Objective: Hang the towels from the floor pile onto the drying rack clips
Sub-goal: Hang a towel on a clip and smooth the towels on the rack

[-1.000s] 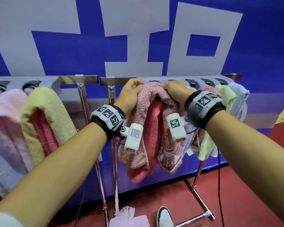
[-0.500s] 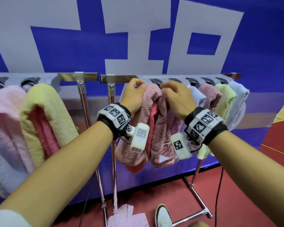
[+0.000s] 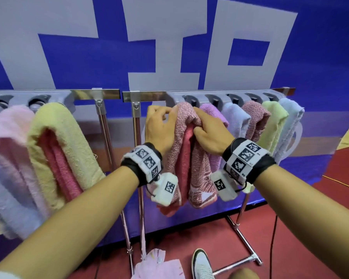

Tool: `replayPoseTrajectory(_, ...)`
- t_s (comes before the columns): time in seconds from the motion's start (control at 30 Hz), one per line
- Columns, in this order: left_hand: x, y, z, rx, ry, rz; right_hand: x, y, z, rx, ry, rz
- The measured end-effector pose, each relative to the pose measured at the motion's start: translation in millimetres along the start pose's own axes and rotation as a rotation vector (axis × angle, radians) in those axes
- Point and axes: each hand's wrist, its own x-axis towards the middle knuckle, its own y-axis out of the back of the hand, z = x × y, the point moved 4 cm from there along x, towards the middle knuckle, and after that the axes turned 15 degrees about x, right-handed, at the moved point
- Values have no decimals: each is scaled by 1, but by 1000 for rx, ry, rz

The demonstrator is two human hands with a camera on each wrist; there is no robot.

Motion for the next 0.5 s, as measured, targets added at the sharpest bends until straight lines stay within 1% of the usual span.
replayPoseTrajectory(0.1,-28,-3,-1,69,-104,-163,-7,-4,1,-61,-25,-3)
replayPoseTrajectory(0.17,-36,-7,-5,116,-169,-203,-9,-8,0,-78,-23,7)
replayPoseTrajectory(0.27,-37,-5,-7,110,-157,-196,-3,-6,8,-101,-88,69)
replayPoseTrajectory(0.33,-38,-2,-4,119,-144,-223,1,-2,12,-135,-115,95)
replayPoseTrajectory(0.43,-38,-4,-3,212,-140,-293,3,3,8,-162,-102,161)
replayPoseTrajectory(0.5,-37,-7,-3,260,-149,-314,5,1,5,-167,-89,123)
